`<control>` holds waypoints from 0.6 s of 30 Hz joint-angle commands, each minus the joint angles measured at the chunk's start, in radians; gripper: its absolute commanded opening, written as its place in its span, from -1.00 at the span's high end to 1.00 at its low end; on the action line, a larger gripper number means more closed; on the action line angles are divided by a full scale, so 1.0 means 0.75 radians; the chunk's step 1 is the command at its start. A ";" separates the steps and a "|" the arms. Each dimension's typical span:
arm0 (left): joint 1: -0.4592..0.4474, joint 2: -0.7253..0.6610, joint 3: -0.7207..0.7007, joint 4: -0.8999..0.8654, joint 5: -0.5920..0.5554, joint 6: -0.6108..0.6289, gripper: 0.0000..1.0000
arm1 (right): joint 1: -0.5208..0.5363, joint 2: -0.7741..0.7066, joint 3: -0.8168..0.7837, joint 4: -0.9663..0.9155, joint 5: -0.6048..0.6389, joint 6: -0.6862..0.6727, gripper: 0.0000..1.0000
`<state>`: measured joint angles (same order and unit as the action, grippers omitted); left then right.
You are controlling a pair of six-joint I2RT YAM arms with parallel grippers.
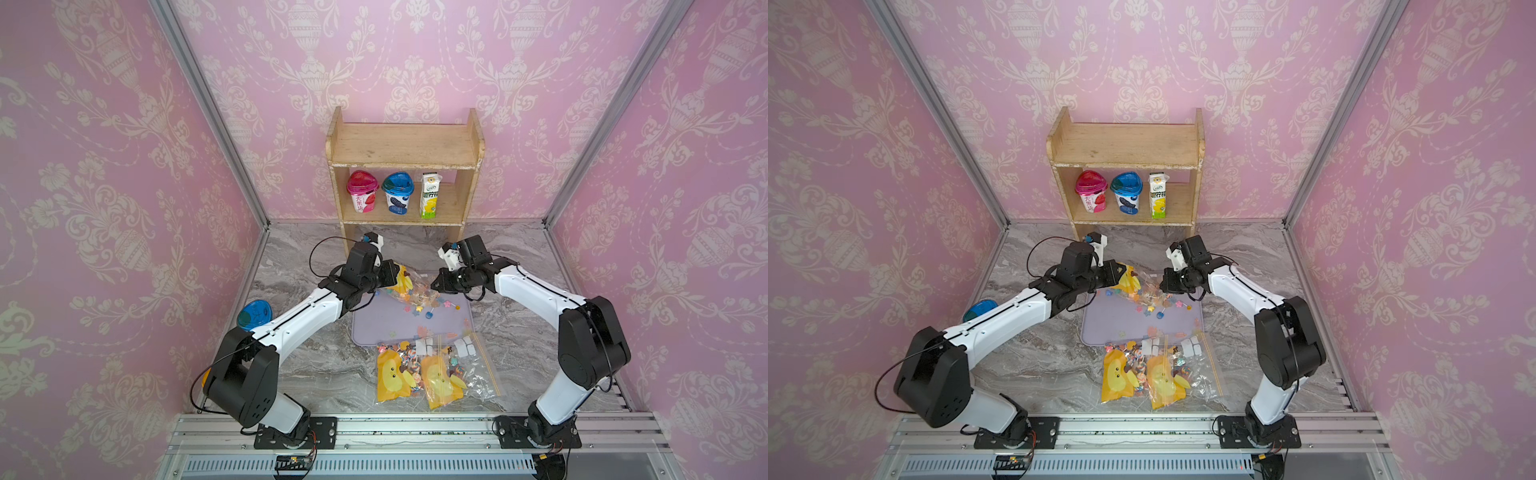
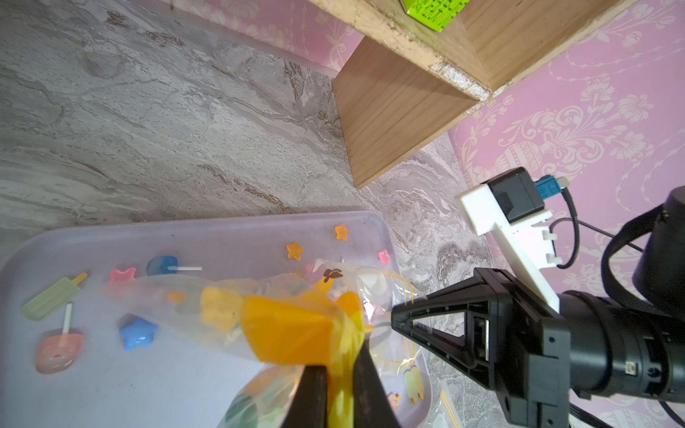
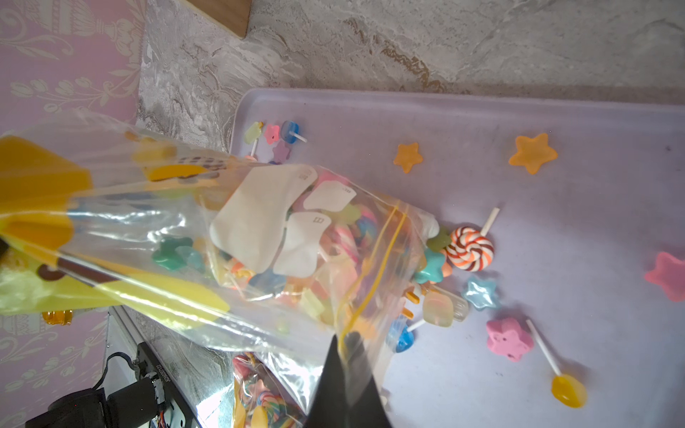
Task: Pour candies out of the ziploc bag
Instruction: 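Pour the candies out of the ziploc bag onto the tray.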
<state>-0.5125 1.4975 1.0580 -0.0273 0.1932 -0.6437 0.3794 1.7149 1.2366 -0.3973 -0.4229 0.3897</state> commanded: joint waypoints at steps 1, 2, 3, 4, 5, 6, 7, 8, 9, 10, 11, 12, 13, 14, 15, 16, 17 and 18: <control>0.025 -0.090 0.054 0.065 -0.073 0.037 1.00 | -0.009 -0.026 -0.007 -0.039 0.016 -0.001 1.00; 0.026 -0.091 0.052 0.067 -0.072 0.037 1.00 | -0.009 -0.032 -0.009 -0.038 0.013 -0.002 1.00; 0.025 -0.092 0.049 0.071 -0.072 0.036 1.00 | -0.009 -0.038 -0.013 -0.037 0.013 -0.002 1.00; 0.025 -0.092 0.046 0.071 -0.072 0.033 1.00 | -0.010 -0.041 -0.016 -0.037 0.012 -0.002 1.00; 0.025 -0.091 0.044 0.073 -0.070 0.031 1.00 | -0.010 -0.044 -0.019 -0.037 0.011 -0.002 1.00; 0.025 -0.089 0.042 0.075 -0.067 0.029 1.00 | -0.010 -0.048 -0.022 -0.037 0.011 0.000 1.00; 0.025 -0.087 0.040 0.077 -0.063 0.025 1.00 | -0.009 -0.052 -0.026 -0.037 0.013 0.001 1.00; 0.025 -0.086 0.040 0.081 -0.059 0.024 1.00 | -0.007 -0.057 -0.030 -0.035 0.015 0.004 1.00; 0.025 -0.084 0.038 0.081 -0.058 0.022 1.00 | -0.010 -0.066 -0.035 -0.033 0.018 0.005 1.00; 0.025 -0.084 0.037 0.082 -0.058 0.022 1.00 | -0.009 -0.072 -0.037 -0.035 0.023 0.006 1.00; 0.025 -0.084 0.035 0.083 -0.058 0.019 1.00 | -0.010 -0.080 -0.039 -0.038 0.030 0.006 1.00; 0.025 -0.082 0.035 0.085 -0.057 0.019 1.00 | -0.011 -0.083 -0.039 -0.042 0.034 0.005 1.00; 0.025 -0.082 0.033 0.087 -0.055 0.017 1.00 | -0.009 -0.092 -0.039 -0.046 0.041 0.002 1.00; 0.025 -0.080 0.033 0.088 -0.054 0.015 1.00 | -0.009 -0.097 -0.041 -0.049 0.046 0.000 1.00; 0.025 -0.078 0.033 0.088 -0.051 0.014 1.00 | -0.011 -0.101 -0.043 -0.051 0.051 0.000 1.00; 0.025 -0.076 0.033 0.091 -0.047 0.013 1.00 | -0.009 -0.105 -0.047 -0.053 0.056 -0.002 1.00; 0.025 -0.074 0.033 0.091 -0.047 0.011 1.00 | -0.009 -0.108 -0.049 -0.055 0.059 -0.002 1.00; 0.025 -0.074 0.030 0.091 -0.045 0.010 1.00 | -0.009 -0.110 -0.051 -0.057 0.060 -0.002 1.00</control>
<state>-0.5125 1.4845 1.0580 -0.0319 0.1940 -0.6441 0.3794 1.6722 1.2175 -0.3992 -0.4187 0.3901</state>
